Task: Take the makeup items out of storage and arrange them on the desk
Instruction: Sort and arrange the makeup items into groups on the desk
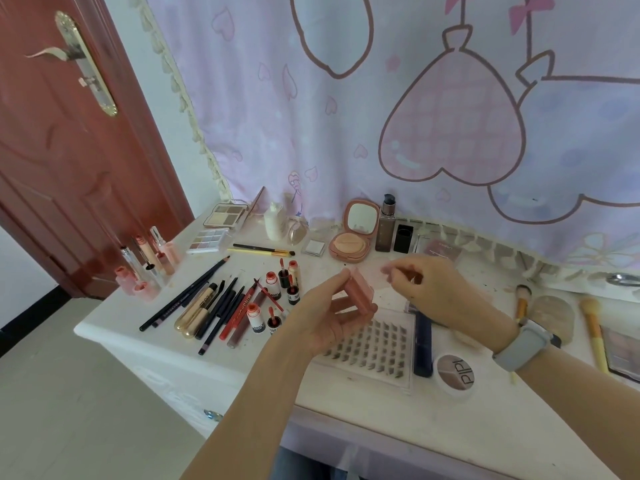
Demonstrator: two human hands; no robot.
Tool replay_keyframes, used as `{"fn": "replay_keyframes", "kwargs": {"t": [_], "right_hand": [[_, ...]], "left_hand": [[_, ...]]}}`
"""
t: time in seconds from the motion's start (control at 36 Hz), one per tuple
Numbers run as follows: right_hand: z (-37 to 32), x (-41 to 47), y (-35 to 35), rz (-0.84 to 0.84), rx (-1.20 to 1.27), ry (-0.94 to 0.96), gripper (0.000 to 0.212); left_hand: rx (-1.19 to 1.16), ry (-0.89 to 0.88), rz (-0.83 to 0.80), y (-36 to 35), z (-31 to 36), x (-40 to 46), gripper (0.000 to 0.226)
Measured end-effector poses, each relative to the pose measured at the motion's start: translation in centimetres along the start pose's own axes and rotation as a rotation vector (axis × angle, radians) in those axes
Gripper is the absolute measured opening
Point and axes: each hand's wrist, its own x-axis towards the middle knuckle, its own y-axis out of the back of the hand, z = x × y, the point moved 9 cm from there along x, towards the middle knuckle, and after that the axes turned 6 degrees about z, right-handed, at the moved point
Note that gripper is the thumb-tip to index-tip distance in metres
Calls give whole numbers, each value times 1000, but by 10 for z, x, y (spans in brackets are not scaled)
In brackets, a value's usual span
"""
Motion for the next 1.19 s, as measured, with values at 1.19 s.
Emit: {"fn": "replay_keyframes", "kwargs": {"t": [1.19], "right_hand": [[98, 46, 2, 87, 95, -546, 19]], "left_hand": [[1678, -651, 254, -42, 34, 57, 22]]}}
